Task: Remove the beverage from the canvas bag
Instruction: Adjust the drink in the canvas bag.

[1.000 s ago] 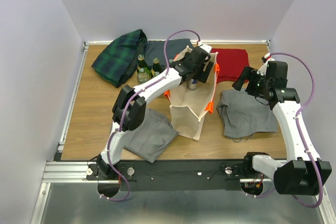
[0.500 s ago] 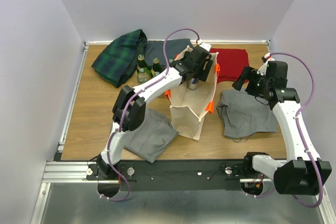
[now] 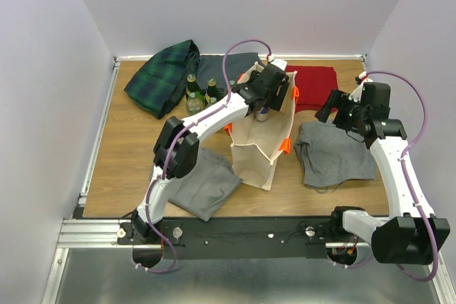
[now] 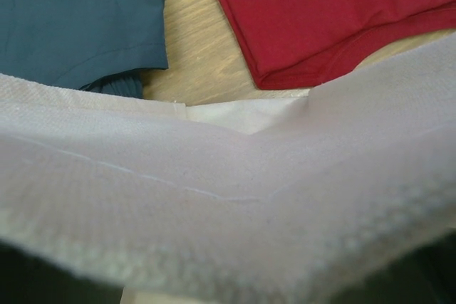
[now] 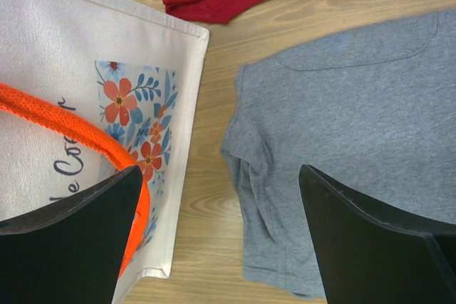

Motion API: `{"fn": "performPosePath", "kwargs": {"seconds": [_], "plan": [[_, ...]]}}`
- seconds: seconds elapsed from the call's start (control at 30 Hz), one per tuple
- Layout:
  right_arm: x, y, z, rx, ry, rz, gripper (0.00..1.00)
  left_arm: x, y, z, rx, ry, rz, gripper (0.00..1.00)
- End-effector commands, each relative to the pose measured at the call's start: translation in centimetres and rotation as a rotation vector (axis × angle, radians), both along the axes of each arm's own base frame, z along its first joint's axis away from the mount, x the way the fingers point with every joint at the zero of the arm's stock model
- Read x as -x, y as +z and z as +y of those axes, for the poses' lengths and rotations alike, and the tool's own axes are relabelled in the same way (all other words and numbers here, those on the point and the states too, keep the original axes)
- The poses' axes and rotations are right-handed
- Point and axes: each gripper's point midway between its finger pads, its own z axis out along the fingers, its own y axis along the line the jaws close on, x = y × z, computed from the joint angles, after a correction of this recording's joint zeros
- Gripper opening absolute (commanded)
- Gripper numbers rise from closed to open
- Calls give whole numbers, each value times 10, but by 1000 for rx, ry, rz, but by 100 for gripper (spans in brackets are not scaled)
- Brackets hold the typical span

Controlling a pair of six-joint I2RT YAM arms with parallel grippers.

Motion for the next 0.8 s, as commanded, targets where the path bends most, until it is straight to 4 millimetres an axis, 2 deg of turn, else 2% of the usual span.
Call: {"fn": "performPosePath", "kwargs": {"seconds": [0.0,0.4,0.77], "plan": [[-3,-1,-3,11,-3,-10,100,-8,-11,-2,9,53,-20,88],[-2,-1,-3,12,-3,-11,100,-5,-30,1,-12,62,5,88],[-3,-2,-3,13,-2,-11,100,-8,-31,3,-18,79,-8,87]]}}
